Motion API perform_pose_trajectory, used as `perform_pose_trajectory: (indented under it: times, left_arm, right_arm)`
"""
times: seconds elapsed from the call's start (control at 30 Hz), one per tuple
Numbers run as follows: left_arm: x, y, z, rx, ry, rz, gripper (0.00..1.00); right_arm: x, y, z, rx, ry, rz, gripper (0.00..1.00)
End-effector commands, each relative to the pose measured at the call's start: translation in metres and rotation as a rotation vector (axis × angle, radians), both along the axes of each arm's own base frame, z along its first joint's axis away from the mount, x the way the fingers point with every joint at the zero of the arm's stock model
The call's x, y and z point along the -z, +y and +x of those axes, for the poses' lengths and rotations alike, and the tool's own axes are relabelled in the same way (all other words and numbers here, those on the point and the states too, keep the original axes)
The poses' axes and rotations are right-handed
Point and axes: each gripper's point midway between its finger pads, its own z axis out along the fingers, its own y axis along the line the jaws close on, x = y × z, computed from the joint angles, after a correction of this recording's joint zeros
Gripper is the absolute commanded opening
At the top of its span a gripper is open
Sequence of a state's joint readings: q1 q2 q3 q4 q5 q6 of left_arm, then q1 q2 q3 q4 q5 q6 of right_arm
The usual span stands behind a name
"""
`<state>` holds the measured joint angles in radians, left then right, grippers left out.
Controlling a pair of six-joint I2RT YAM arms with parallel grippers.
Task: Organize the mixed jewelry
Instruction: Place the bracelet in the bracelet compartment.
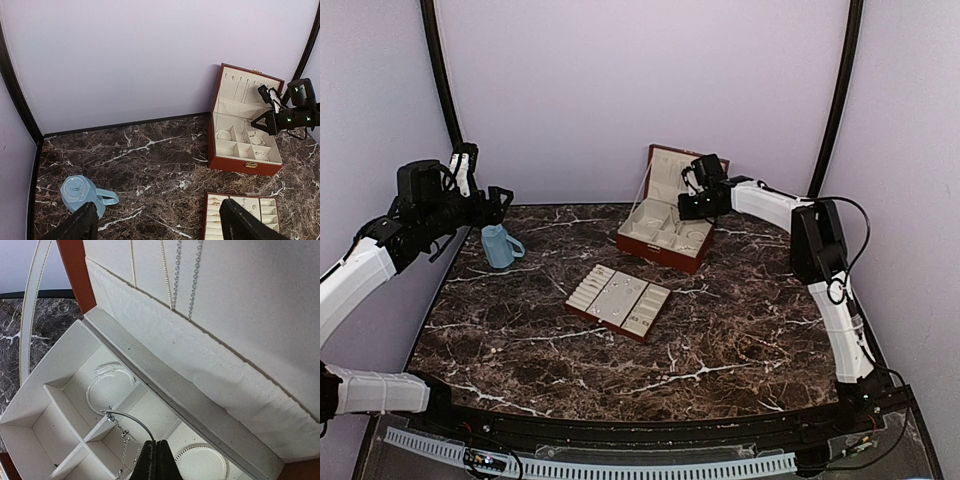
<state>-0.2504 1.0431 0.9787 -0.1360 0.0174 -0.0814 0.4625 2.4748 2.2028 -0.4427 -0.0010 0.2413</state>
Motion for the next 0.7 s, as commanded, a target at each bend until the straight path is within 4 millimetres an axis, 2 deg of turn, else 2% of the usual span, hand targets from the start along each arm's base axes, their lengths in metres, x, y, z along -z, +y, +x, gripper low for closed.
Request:
perform_pose_trajectory:
  times: [0.0, 0.37, 0.67]
  left_arm:
    - [0.0, 0.002, 0.0, 0.0, -0.014, 0.007, 0.87]
    - [0.001, 0.002, 0.002, -0.002, -0.009, 0.01, 0.87]
    - [0.002, 0.002, 0.002, -0.003, -0.008, 0.012, 0.87]
  right_arm:
    - [-0.003, 0.005, 0.01, -0.007, -0.025, 0.034, 0.0]
    - [0.001, 0.013, 0.012, -0.037, -0.023, 0.075, 0.0]
    - [-0.032, 0.015, 0.017, -0.035, -0.085, 0.109, 0.0]
